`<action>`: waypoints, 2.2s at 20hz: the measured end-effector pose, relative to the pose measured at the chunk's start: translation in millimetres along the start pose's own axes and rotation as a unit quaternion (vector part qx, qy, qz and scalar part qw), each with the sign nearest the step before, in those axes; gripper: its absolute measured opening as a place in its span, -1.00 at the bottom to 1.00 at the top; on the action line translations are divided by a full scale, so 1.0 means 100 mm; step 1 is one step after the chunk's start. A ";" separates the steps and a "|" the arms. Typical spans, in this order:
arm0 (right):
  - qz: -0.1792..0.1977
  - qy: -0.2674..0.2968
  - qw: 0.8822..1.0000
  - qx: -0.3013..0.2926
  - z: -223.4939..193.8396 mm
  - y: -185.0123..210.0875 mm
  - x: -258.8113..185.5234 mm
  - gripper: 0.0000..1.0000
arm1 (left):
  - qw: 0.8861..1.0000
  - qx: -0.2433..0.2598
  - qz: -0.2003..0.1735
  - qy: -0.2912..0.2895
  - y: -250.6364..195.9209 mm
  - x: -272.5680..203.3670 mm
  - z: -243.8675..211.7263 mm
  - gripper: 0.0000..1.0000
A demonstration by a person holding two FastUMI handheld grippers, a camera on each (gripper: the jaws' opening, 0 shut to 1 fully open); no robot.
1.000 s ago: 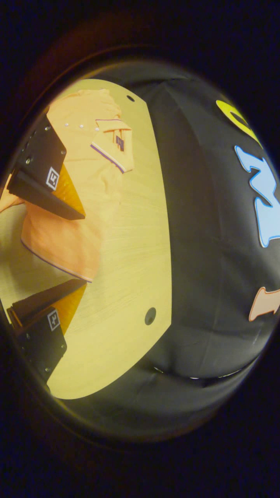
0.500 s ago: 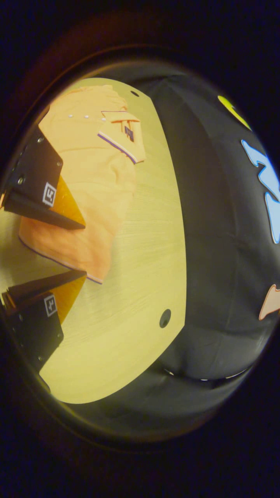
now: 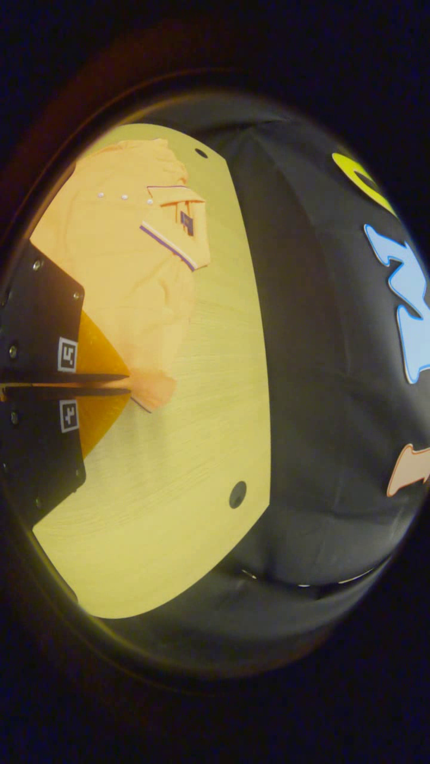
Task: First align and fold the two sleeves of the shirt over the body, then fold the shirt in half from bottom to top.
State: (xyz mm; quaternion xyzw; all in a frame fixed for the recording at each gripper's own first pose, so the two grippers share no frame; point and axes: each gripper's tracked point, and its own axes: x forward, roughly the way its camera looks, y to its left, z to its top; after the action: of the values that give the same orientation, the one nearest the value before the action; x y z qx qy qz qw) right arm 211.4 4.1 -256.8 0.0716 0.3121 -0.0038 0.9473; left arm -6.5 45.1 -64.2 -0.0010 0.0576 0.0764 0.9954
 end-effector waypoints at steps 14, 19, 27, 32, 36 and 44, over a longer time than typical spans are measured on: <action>0.090 -0.006 0.991 -0.098 0.02 0.99 -0.23 -0.95 | 0.999 -0.017 0.034 0.016 0.26 -0.32 -0.22 0.89; 0.099 0.012 0.987 -0.125 -0.16 1.16 -0.15 -0.87 | 0.998 -0.027 0.041 0.031 0.33 -0.28 -0.37 0.89; 0.114 0.011 0.987 -0.114 -0.13 1.28 -0.30 -0.45 | 0.998 -0.034 0.023 0.052 0.40 0.45 -0.66 0.90; 0.119 -0.022 0.986 -0.111 0.02 1.39 -0.60 0.34 | 0.997 -0.030 0.004 0.074 0.46 1.00 -0.96 0.87; 0.105 -0.055 0.985 -0.122 0.10 1.42 -0.92 0.73 | 0.994 -0.029 -0.008 0.107 0.60 1.51 -1.39 0.90; 0.102 -0.101 0.982 -0.120 0.14 1.59 -1.69 0.72 | 0.986 -0.025 -0.030 0.162 0.74 2.34 -2.06 0.87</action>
State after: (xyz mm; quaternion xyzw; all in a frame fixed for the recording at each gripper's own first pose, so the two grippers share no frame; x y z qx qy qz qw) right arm 91.4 153.2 -124.4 -0.0119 0.2038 0.1234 0.9711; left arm 188.4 152.0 -295.5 -0.0396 0.2165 0.0469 0.9744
